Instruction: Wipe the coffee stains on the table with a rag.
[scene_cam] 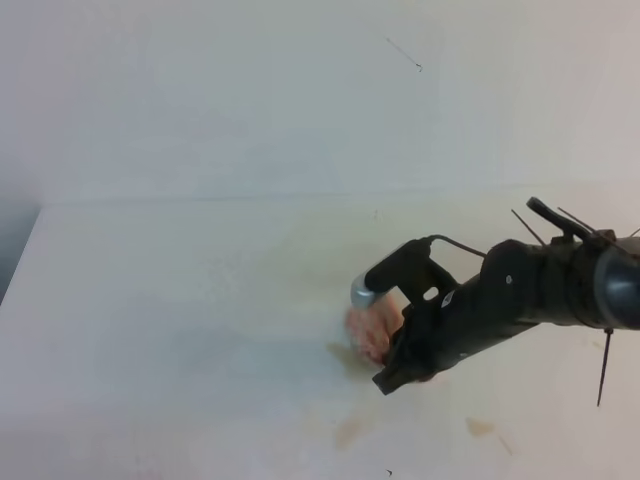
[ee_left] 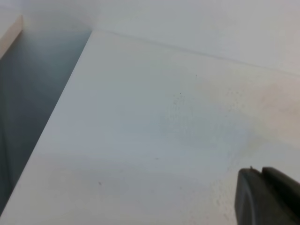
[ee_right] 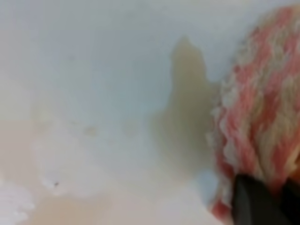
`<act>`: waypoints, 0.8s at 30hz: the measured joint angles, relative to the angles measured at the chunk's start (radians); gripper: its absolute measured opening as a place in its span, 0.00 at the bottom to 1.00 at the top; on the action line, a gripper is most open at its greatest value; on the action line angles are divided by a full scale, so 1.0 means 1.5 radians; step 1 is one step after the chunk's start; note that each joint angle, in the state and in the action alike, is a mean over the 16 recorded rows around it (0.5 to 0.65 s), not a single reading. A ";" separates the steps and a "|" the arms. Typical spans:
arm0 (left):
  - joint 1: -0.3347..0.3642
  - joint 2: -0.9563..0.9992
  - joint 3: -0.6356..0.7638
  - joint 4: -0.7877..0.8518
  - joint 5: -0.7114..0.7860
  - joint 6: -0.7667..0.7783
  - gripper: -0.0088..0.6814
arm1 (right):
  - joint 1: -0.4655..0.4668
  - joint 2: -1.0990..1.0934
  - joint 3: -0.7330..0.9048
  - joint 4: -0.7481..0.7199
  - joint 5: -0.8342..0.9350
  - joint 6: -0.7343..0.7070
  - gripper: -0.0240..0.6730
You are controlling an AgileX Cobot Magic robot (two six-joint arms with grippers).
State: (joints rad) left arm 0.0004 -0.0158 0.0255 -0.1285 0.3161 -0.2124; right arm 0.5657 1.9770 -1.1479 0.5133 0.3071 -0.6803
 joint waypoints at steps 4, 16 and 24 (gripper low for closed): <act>0.000 0.002 -0.004 0.000 0.001 0.000 0.01 | 0.009 0.000 -0.024 0.014 0.017 -0.005 0.03; 0.000 0.006 -0.009 0.000 0.003 0.000 0.01 | 0.039 0.025 -0.060 0.027 0.075 -0.021 0.03; 0.000 0.002 -0.004 0.000 0.001 0.000 0.01 | 0.042 0.031 -0.060 0.027 0.150 -0.029 0.03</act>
State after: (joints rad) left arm 0.0003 -0.0123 0.0198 -0.1284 0.3180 -0.2125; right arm 0.6289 2.0237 -1.2378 0.5531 0.5322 -0.7241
